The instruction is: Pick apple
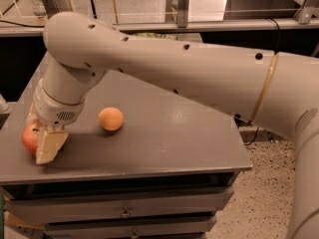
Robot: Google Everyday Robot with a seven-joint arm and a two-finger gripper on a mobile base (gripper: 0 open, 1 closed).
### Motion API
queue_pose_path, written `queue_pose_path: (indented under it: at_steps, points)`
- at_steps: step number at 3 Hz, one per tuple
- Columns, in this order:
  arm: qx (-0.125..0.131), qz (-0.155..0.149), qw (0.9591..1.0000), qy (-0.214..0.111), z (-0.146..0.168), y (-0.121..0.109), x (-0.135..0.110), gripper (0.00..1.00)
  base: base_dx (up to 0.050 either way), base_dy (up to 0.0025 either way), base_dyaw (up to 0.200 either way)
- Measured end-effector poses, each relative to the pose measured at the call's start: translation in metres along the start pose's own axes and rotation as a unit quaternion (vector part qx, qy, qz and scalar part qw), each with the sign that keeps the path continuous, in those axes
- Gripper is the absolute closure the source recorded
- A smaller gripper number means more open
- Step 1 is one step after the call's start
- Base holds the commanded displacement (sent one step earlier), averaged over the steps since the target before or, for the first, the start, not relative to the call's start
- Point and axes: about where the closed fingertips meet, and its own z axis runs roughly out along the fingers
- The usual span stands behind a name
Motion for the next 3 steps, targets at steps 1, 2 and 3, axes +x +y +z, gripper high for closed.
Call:
queue_pose_path:
  at_steps: [1,2,3]
  points:
    - [0.004,0.003,1.0,0.003,-0.003,0.001,0.004,0.65,0.0,0.0,0.0]
    - [0.018,0.003,0.9998,0.005,-0.016,-0.007,0.004,0.88,0.0,0.0,0.0]
    - [0.053,0.013,0.9985,-0.001,-0.047,-0.033,0.003,1.0,0.0,0.0,0.0]
